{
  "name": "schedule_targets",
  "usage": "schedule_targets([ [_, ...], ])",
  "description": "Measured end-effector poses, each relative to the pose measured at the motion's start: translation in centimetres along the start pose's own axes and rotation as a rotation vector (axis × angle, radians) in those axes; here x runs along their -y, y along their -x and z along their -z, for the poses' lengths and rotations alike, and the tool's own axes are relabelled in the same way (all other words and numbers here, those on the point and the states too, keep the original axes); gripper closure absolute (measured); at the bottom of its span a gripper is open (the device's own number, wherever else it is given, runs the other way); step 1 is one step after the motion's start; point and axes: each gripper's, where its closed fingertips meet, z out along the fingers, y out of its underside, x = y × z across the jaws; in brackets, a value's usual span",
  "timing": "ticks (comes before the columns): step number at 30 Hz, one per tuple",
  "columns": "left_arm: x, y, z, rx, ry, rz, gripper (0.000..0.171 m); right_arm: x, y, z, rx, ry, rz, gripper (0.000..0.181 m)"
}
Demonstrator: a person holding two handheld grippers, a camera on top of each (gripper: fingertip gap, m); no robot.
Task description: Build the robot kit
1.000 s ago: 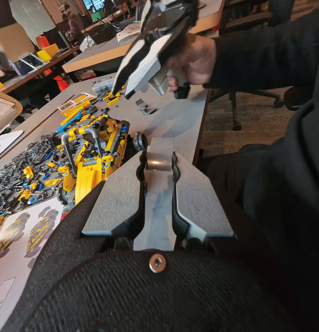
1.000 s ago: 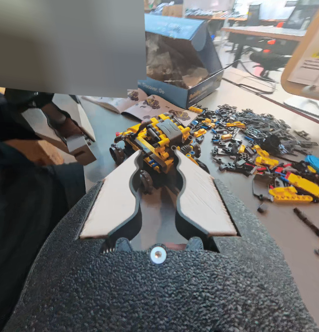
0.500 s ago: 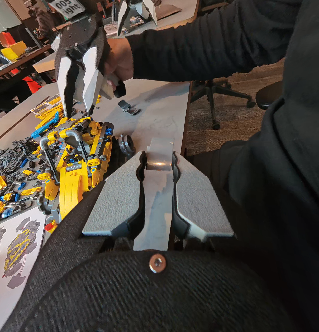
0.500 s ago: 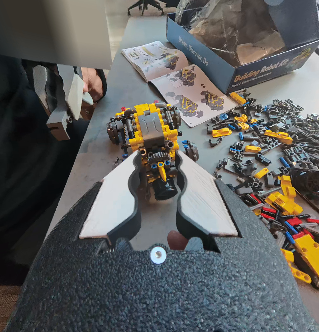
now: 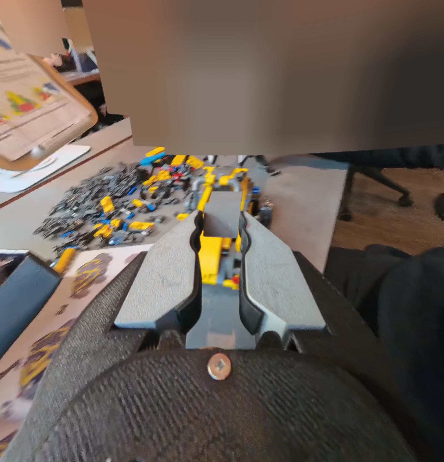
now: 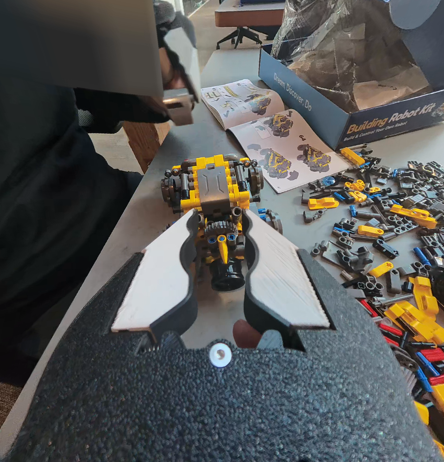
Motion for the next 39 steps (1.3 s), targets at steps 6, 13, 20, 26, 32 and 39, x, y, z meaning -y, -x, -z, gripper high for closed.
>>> schedule_targets([
  [6, -0.7, 2.1, -2.2, -0.072, 0.038, 0.121, 0.146, 0.0, 0.0, 0.1, 0.015, -0.006, 0.002, 0.145],
  [13, -0.3, 2.8, -5.2, -0.147, 0.069, 0.108, 0.146, 0.0, 0.2, 0.0, 0.027, -0.019, 0.008, 0.148],
  [20, -1.8, 1.6, -7.1, -0.171, 0.146, 0.029, 0.154, -0.2, 0.0, 0.3, 0.022, -0.011, 0.010, 0.143],
  [26, -1.5, 2.0, -7.1, -0.184, 0.112, 0.051, 0.156, -0.3, 0.1, 0.1, 0.035, -0.014, 0.005, 0.145],
  [32, -1.8, 2.2, -7.9, -0.196, 0.094, 0.077, 0.161, 0.0, 0.5, -0.4, 0.054, -0.012, 0.013, 0.149],
  [39, -1.8, 2.1, -7.9, -0.191, 0.085, 0.070, 0.161, 0.4, 0.7, -0.9, 0.074, -0.019, 0.004, 0.148],
])
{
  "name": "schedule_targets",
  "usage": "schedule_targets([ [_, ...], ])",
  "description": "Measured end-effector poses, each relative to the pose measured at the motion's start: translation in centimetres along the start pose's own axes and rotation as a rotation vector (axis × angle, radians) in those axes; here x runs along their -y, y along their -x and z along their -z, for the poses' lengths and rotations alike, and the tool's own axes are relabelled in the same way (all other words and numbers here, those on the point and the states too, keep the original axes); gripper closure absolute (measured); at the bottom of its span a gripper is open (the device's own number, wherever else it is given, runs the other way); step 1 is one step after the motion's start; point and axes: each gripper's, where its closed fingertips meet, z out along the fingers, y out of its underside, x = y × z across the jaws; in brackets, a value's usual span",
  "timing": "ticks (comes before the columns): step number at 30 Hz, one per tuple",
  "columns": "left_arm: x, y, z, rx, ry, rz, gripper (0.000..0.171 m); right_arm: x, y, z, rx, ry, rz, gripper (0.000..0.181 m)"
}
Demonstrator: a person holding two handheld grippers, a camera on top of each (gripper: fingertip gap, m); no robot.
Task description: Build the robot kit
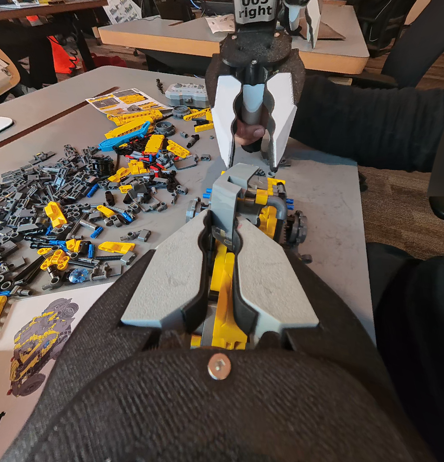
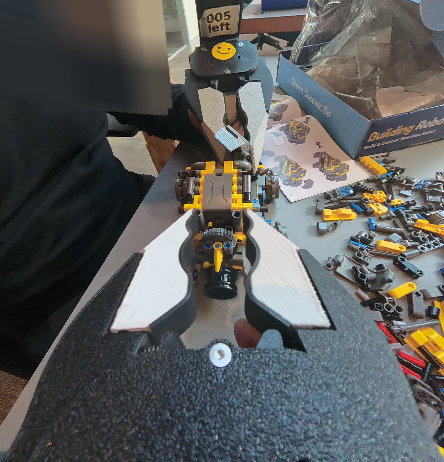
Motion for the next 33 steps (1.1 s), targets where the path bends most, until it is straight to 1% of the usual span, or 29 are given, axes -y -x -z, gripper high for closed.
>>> schedule_targets([
  [6, 0.0, 0.0, 0.4, 0.014, 0.001, -0.016, 0.161, 0.5, -0.5, 1.3, -0.062, -0.021, -0.008, 0.146],
  [8, 0.5, 0.0, 0.8, 0.021, -0.009, -0.021, 0.161, 1.5, -0.8, 2.0, -0.096, -0.052, -0.017, 0.143],
  [10, 0.9, 0.3, 1.4, 0.044, -0.007, -0.021, 0.161, 2.8, -1.3, 2.9, -0.163, -0.086, -0.028, 0.143],
  [13, 0.8, 0.9, 2.4, 0.118, 0.053, -0.045, 0.161, 4.8, -0.7, 4.0, -0.267, -0.121, -0.036, 0.140],
  [16, 0.3, 0.5, 3.0, 0.187, 0.167, -0.101, 0.161, 5.9, 1.0, 4.3, -0.391, -0.151, -0.045, 0.140],
  [18, 0.1, -0.7, 3.0, 0.194, 0.232, -0.146, 0.162, 5.6, 2.9, 3.6, -0.450, -0.135, -0.054, 0.138],
  [21, 0.2, -3.2, 3.0, 0.187, 0.294, -0.229, 0.161, 4.7, 6.1, 1.9, -0.516, -0.108, -0.031, 0.139],
  [24, -0.1, -5.8, 3.1, 0.171, 0.338, -0.290, 0.161, 3.6, 8.7, -0.4, -0.531, -0.076, -0.070, 0.140],
  [26, -0.8, -7.7, 3.0, 0.152, 0.364, -0.314, 0.161, 3.1, 10.0, -1.8, -0.536, -0.067, -0.076, 0.140],
  [29, -2.1, -9.7, 2.6, 0.131, 0.391, -0.314, 0.161, 2.5, 11.3, -4.1, -0.502, -0.078, -0.096, 0.140],
  [31, -2.6, -10.6, 2.5, 0.142, 0.396, -0.328, 0.161, 1.6, 11.3, -5.2, -0.476, -0.046, -0.125, 0.137],
  [32, -2.9, -10.9, 2.4, 0.154, 0.399, -0.351, 0.162, 1.4, 11.3, -5.5, -0.478, -0.040, -0.124, 0.138],
  [33, -3.1, -11.0, 2.4, 0.176, 0.400, -0.385, 0.162, 1.3, 11.2, -5.7, -0.479, -0.040, -0.121, 0.143],
])
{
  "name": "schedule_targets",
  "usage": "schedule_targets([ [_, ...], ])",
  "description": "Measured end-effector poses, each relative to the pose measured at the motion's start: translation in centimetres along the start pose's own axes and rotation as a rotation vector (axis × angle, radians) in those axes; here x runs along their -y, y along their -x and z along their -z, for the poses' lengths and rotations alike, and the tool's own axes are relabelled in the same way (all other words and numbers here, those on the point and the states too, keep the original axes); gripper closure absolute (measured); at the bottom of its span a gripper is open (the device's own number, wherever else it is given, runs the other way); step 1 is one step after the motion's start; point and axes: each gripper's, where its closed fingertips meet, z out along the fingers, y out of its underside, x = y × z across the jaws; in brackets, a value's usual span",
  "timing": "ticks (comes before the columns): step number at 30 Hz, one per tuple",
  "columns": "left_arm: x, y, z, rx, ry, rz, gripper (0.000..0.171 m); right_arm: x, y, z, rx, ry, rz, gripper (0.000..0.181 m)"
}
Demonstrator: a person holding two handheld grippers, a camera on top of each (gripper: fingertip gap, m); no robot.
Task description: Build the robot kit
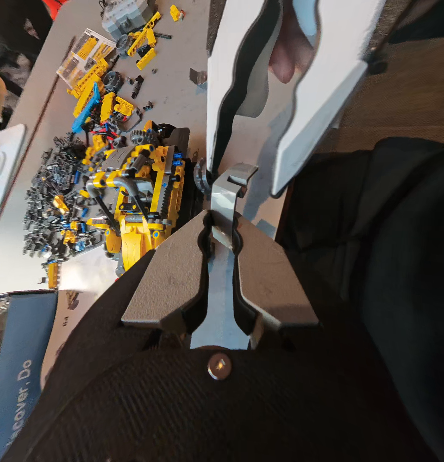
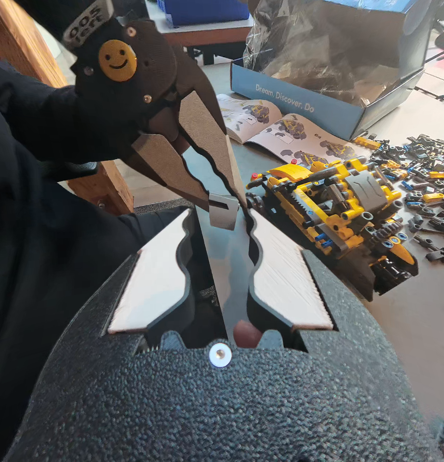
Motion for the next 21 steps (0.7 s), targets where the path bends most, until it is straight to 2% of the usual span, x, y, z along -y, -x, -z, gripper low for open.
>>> schedule_targets([
  [4, -0.7, -1.0, -0.5, 0.083, -0.005, -0.076, 0.161, -1.0, 0.5, -0.6, 0.020, 0.035, 0.012, 0.158],
  [12, -2.4, -0.3, -1.1, 0.213, -0.018, -0.144, 0.161, -2.7, -0.1, -2.0, -0.023, 0.122, 0.090, 0.161],
  [21, -3.8, 0.1, -1.7, 0.190, -0.002, -0.118, 0.161, -4.4, -1.4, -2.5, -0.106, 0.230, 0.231, 0.165],
])
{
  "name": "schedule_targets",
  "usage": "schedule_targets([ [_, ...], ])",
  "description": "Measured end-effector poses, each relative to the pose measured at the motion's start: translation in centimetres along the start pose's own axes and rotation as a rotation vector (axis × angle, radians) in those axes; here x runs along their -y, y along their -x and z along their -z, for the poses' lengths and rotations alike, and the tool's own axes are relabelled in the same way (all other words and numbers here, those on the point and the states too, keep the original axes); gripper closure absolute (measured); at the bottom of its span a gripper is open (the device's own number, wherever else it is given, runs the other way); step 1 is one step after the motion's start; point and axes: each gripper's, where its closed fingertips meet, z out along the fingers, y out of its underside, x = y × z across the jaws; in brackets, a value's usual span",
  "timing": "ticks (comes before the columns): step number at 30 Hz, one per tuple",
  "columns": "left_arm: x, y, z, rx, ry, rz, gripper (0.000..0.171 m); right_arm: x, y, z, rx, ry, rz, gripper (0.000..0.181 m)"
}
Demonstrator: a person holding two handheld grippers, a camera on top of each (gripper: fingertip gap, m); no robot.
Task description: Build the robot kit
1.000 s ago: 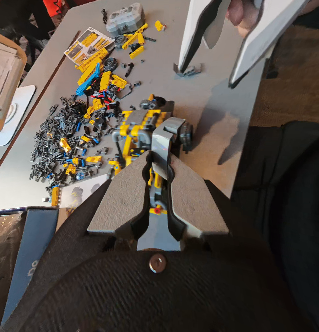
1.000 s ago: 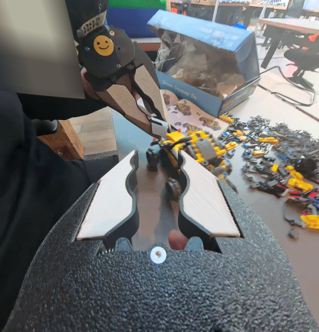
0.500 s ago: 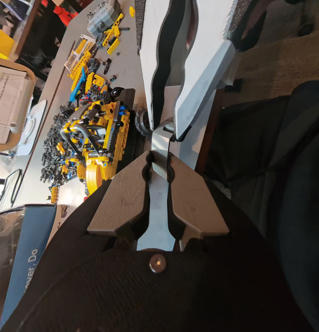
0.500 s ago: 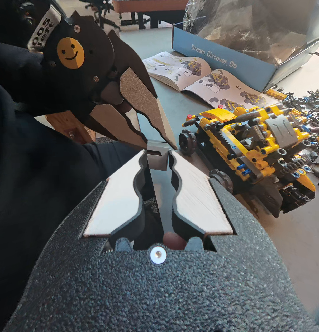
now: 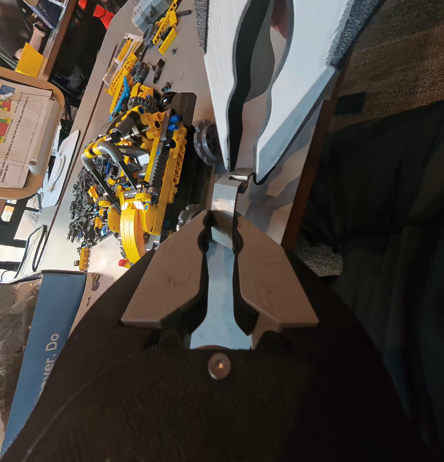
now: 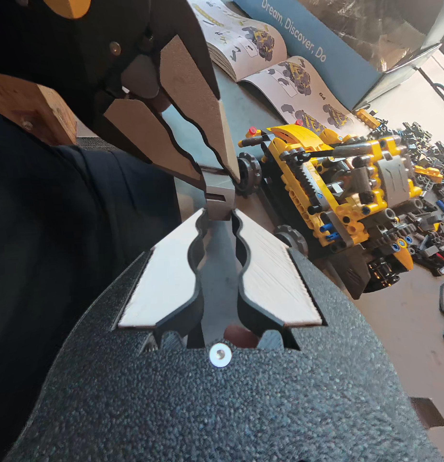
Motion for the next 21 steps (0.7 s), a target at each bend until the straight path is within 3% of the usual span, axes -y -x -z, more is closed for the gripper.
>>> schedule_targets([
  [8, 0.6, 0.2, -0.3, 0.019, -0.025, -0.029, 0.161, -0.6, -0.6, 0.4, -0.177, 0.056, 0.232, 0.171],
  [10, 0.9, 0.1, -0.4, 0.024, -0.033, -0.053, 0.161, -1.2, -0.6, 0.4, -0.199, 0.094, 0.241, 0.154],
  [12, 1.3, -0.2, -0.5, 0.029, -0.033, -0.080, 0.161, -0.5, -0.4, 0.7, -0.217, 0.069, 0.245, 0.148],
  [14, 1.5, -0.2, -0.7, 0.057, -0.011, -0.130, 0.161, 0.5, -0.2, 1.1, -0.244, 0.038, 0.277, 0.153],
  [16, 1.9, -0.1, -0.7, 0.091, -0.002, -0.168, 0.161, 0.6, -0.3, 1.3, -0.284, 0.065, 0.353, 0.169],
  [21, 3.4, 0.4, 0.1, 0.182, -0.065, -0.232, 0.161, 0.3, -1.6, 2.1, -0.490, 0.106, 0.537, 0.173],
])
